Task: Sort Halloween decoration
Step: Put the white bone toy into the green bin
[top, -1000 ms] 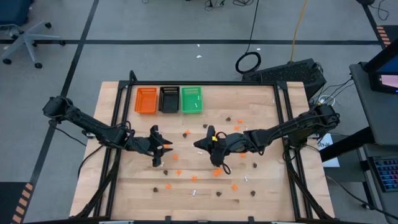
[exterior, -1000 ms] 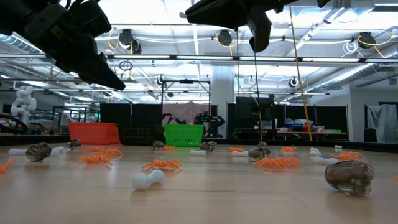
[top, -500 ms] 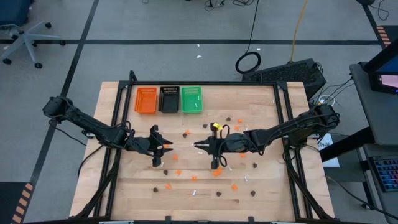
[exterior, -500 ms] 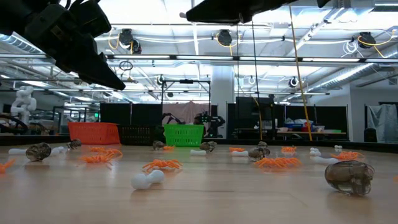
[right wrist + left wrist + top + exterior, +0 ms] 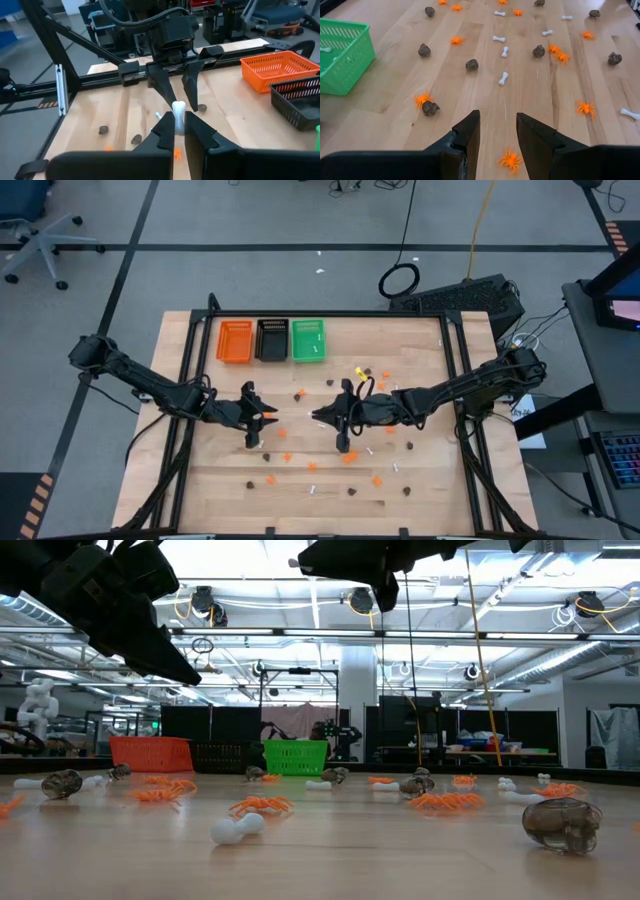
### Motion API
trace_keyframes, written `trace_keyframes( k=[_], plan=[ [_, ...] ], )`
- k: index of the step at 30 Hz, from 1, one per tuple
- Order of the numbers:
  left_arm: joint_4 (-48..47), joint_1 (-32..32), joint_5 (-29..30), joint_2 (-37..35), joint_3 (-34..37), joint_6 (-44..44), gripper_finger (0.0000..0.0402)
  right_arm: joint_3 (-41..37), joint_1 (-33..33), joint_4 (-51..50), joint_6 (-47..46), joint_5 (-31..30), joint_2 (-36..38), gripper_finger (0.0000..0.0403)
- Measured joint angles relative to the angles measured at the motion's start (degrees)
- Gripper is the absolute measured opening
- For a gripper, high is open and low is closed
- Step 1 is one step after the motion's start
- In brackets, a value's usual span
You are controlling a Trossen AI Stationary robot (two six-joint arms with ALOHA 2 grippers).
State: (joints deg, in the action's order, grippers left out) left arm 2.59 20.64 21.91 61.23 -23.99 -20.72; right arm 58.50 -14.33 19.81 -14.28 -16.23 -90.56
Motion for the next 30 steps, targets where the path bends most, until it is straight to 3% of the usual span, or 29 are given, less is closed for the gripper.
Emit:
trace_keyframes(
  k=[7, 13, 22, 30],
  plan=[
    [0.0, 0.0, -0.27, 0.01, 0.0, -0.05, 0.0125, 0.0, 2.67, -1.36, 2.07, -3.02, 0.0, 0.0002],
    [0.0, 0.0, -0.16, 0.0, 0.0, -0.05, 0.0125, 0.04, 11.63, -2.91, 4.22, -2.68, -0.67, 0.0002],
    [-0.09, 0.0, 1.1, 0.02, 0.0, 0.01, 0.0125, 0.04, 30.24, 2.89, 6.22, 9.36, -10.5, 0.0002],
    [-0.03, 0.0, 3.75, 0.02, 0.0, -0.04, 0.0125, 0.04, 39.27, 13.46, 5.33, 19.83, -18.87, 0.0007]
  ],
)
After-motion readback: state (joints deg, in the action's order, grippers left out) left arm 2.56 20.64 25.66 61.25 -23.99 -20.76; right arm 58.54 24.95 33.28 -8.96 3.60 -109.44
